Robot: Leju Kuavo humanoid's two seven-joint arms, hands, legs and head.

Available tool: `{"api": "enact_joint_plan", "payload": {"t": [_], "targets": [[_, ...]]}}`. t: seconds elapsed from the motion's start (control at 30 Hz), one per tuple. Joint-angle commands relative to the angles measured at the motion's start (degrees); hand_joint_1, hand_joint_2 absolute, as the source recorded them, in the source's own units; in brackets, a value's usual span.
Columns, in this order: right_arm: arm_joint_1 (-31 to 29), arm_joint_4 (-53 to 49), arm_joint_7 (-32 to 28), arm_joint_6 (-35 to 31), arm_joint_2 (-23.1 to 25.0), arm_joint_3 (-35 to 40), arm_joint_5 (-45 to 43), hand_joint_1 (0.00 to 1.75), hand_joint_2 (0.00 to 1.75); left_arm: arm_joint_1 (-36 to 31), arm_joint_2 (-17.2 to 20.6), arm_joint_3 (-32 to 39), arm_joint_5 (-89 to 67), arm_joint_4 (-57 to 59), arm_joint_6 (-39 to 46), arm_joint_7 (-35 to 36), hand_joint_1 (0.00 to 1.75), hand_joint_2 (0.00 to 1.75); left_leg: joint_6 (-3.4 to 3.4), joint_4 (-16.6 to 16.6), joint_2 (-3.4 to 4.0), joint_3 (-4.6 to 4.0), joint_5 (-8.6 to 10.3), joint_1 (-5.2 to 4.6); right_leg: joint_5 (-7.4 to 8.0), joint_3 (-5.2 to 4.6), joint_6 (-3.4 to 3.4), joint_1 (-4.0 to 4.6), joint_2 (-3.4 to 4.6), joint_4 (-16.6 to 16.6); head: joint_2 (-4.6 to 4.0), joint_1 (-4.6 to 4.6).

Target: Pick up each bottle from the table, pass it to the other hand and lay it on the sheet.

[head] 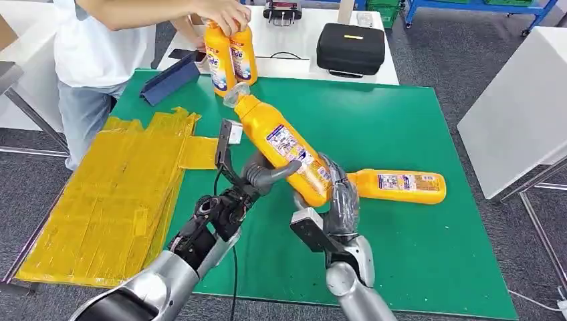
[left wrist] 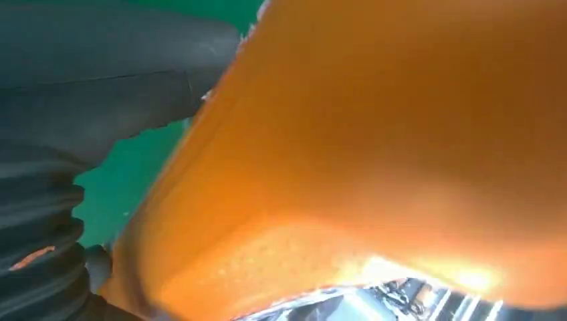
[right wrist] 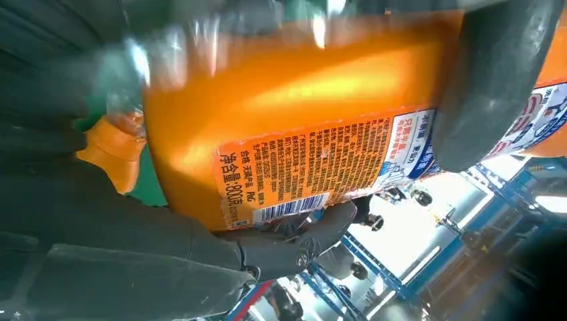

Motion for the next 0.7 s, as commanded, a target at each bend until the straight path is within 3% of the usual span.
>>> {"api": "enact_joint_plan", "payload": {"t": [0.03, 0.7], "targets": [[-1.75, 3.02, -1.12, 0.68, -0.14, 2.35, 0.17, 1.75, 1.75, -1.88, 1.45, 0.31, -0.26, 1.94, -0.49, -1.56, 1.75, 1.75, -0.23, 0.03, 0.24, 0.34, -0.20, 0.11, -0.10, 0.35, -0.19, 0.12, 0.18, -0.08, 0.00, 0.00], [-2.28, 4.85, -2.30, 0.19, -0.66, 2.19, -0.60, 1.75, 1.75, -1.51, 2.03, -0.40, -1.32, 1.34, 0.21, -2.65, 1.75, 1.75, -0.26, 0.02, 0.22, 0.40, -0.23, 0.13, -0.13, 0.43, -0.21, 0.14, 0.16, -0.10, 0.00, 0.02]]}}
